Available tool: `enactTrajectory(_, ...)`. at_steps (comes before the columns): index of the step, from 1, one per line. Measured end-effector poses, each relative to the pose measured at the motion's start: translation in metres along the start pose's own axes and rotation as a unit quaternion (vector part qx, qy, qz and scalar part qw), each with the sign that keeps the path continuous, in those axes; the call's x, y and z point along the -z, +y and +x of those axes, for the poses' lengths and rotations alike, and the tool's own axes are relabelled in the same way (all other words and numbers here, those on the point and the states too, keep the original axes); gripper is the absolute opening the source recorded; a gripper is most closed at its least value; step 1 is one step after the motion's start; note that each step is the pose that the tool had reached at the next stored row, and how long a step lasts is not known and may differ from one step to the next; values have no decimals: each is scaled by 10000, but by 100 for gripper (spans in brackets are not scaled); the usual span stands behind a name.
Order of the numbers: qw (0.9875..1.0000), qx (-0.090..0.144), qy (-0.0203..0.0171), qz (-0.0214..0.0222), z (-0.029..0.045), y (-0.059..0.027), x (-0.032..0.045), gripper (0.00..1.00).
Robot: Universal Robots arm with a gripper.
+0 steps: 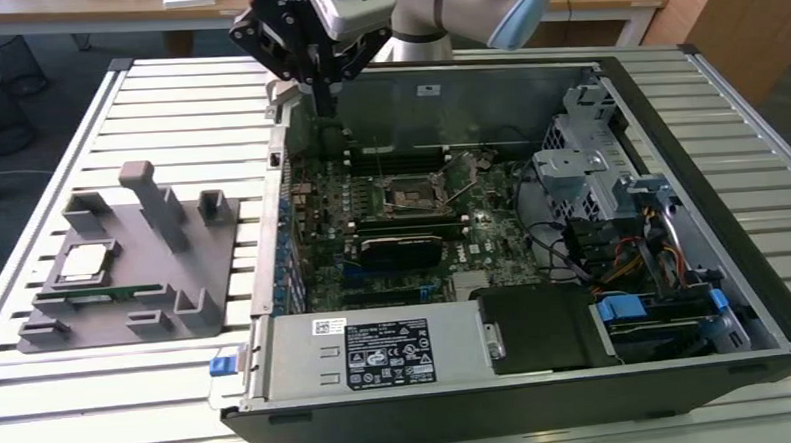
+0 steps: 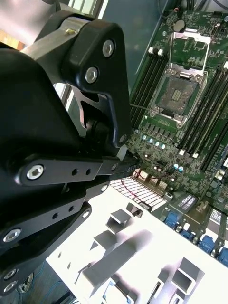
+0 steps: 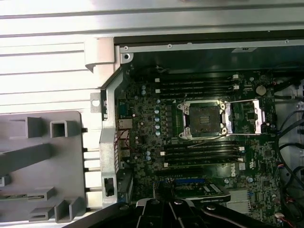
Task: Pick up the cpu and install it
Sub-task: 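Reach for the cpu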
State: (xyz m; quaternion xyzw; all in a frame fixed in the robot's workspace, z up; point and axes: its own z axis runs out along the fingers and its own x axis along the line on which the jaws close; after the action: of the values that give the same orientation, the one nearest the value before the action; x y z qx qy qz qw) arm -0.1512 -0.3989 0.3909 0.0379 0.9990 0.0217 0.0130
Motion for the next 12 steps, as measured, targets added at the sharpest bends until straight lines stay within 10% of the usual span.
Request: enactTrajectory(12,10000,0,0,0,43,-4,-4,11)
